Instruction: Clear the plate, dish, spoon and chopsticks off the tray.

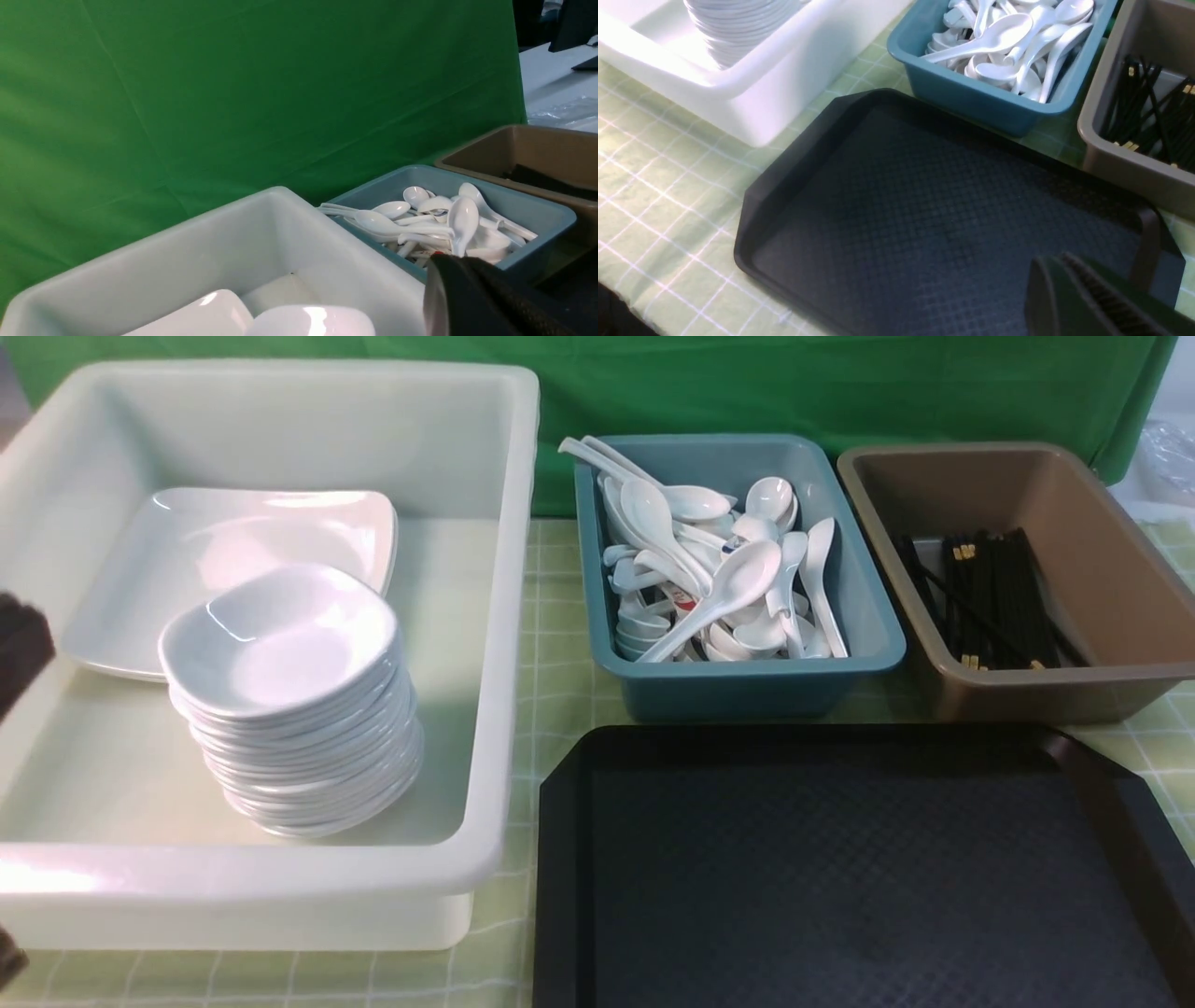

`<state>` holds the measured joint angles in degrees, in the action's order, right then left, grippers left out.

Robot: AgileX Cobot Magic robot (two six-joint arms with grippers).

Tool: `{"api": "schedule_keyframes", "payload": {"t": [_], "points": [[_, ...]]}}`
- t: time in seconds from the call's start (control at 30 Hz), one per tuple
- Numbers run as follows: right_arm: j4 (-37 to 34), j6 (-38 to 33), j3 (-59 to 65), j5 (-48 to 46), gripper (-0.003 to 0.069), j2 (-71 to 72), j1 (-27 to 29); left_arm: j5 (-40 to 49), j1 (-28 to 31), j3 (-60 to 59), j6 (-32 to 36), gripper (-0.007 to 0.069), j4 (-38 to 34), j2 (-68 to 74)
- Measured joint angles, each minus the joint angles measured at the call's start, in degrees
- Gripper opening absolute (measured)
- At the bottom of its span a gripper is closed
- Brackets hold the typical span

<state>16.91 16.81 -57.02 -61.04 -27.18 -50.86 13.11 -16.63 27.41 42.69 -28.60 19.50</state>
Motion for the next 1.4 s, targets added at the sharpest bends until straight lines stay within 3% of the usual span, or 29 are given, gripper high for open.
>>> {"api": "schedule_keyframes", "payload": {"t": [0.43, 0.57, 0.67, 0.7, 0.8, 0.83, 0.9, 0.97, 1.2, 1.4], "points": [[-0.51, 0.12, 0.00, 0.05, 0.0069, 0.00, 1.45, 0.44, 0.00, -8.06, 0.00, 0.0004, 0.28, 0.11], [-0.66, -0.09, 0.00, 0.40, 0.0076, 0.07, 8.95, 0.85, 0.00, -9.16, 0.00, 0.0004, 0.34, 0.11], [-2.35, -4.59, 2.68, 4.52, 0.0036, 1.84, 18.08, 1.09, 0.00, -9.87, 0.00, 0.0004, 0.34, 0.14], [-2.84, -5.43, 3.08, 5.57, 0.0031, 2.29, 18.73, 1.14, 0.00, -9.87, 0.00, 0.0004, 0.34, 0.14], [-7.23, -12.24, 13.76, 17.42, 0.0017, 6.89, 30.59, 1.39, 0.00, -10.12, 0.00, 0.0004, 0.45, 0.14], [-7.90, -13.06, 14.61, 19.30, 0.0017, 7.22, 31.29, 1.39, 0.00, -10.12, 0.00, 0.0004, 0.45, 0.14], [-12.65, -16.81, 26.56, 31.39, 0.0017, 11.77, 39.56, 1.39, 0.00, -10.12, 0.00, 0.0004, 0.45, 0.14], [-16.91, -18.43, 35.84, 39.84, 0.0017, 15.38, 43.82, 1.39, 0.00, -10.12, 0.00, 0.0004, 0.45, 0.14], [-19.40, -19.16, 56.44, 56.47, 0.0017, 24.17, 46.27, 1.49, 0.00, -10.12, 0.00, 0.0005, 0.45, 0.14], [-19.60, -19.36, 57.34, 52.51, 0.0017, 27.07, 46.27, 1.54, 0.00, -10.12, 0.00, 0.0005, 0.88, 0.14]]}}
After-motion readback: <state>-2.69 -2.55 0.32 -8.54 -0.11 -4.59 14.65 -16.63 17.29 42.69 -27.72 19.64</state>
